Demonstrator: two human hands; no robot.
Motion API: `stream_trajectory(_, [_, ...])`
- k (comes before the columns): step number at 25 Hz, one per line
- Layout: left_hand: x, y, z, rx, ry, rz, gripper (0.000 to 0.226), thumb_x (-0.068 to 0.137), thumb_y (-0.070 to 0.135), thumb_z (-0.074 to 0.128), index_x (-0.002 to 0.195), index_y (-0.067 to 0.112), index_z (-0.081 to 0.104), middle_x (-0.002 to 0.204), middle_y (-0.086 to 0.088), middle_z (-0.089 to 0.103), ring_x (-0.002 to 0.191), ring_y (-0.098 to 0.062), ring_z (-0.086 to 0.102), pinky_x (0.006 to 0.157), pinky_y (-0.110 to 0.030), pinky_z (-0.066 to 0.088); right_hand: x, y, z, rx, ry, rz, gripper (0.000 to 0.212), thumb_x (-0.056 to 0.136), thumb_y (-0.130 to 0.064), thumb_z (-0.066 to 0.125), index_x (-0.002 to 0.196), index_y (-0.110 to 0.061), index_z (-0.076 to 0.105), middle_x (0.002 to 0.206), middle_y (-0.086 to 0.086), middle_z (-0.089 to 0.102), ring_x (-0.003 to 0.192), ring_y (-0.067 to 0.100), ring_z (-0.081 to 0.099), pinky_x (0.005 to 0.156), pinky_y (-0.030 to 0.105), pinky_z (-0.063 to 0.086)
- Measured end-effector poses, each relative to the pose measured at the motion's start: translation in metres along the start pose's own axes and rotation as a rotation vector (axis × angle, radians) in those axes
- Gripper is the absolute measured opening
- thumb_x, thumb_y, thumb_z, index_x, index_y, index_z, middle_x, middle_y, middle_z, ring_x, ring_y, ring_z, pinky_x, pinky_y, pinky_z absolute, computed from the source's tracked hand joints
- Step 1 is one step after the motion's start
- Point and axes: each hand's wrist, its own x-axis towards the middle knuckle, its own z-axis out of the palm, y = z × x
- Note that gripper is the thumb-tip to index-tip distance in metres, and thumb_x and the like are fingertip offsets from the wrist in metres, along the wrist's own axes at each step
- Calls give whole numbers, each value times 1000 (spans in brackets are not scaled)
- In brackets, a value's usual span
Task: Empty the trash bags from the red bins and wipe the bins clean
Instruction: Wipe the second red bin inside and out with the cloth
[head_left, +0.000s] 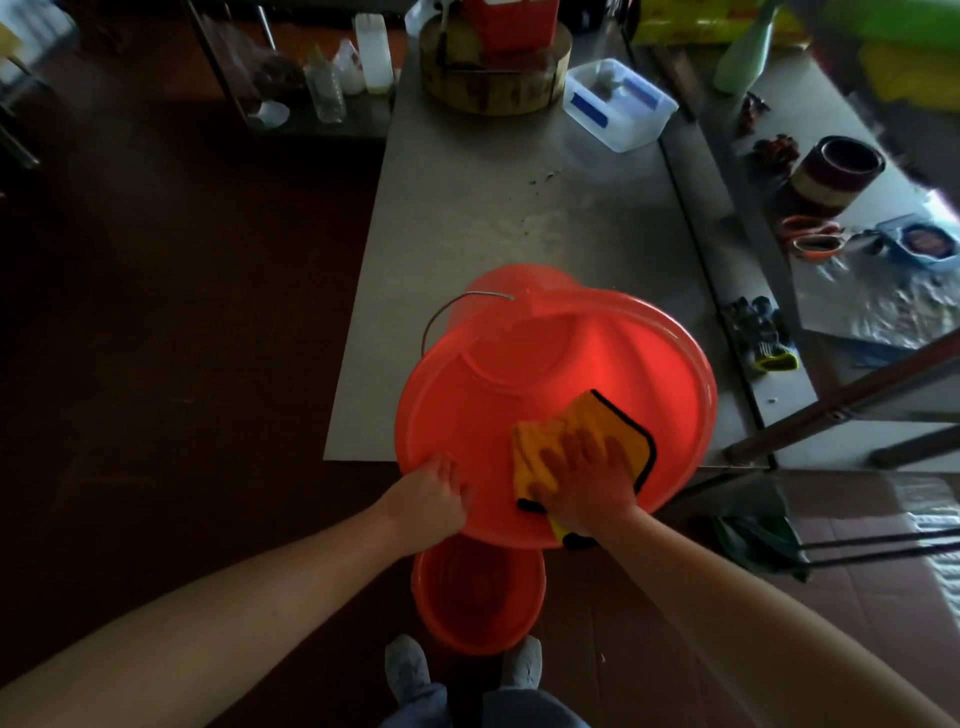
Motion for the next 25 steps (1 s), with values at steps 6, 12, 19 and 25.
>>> stream_trajectory(6, [7,0,-18,-8,-43,-33,36,90,37,59,110,9,70,103,-17,73,95,-34,69,90,-42,54,-7,18,-14,-71,-38,65,80,90,-76,12,160,-38,5,169,-1,-6,154,26,-15,113,60,-16])
stream_trajectory(12, [0,-8,-20,5,3,-36,33,84,44,66,101,17,76,96,-9,77,88,-26,73,82,-36,58,-39,-70,6,399,-84,21,80,87,-79,-1,158,-43,-2,169,-7,-6,155,22,-12,119,53,-7])
stream_trajectory(19, [2,-8,1,-65,48,-39,57,100,50,46,132,4,56,130,-27,61,121,-42,58,107,-48,43,-41,-15,1,158,16,-19,87,80,-82,-2,157,-44,12,169,-8,3,155,20,-10,115,51,-14])
stream_trajectory(25, [-3,-16,-7,-55,51,-24,50,91,56,54,112,15,73,109,-16,74,101,-32,71,94,-40,54,-11,-39,-6,210,-121,-16,91,78,-83,-1,158,-42,4,169,-6,-4,154,26,-14,116,59,-11])
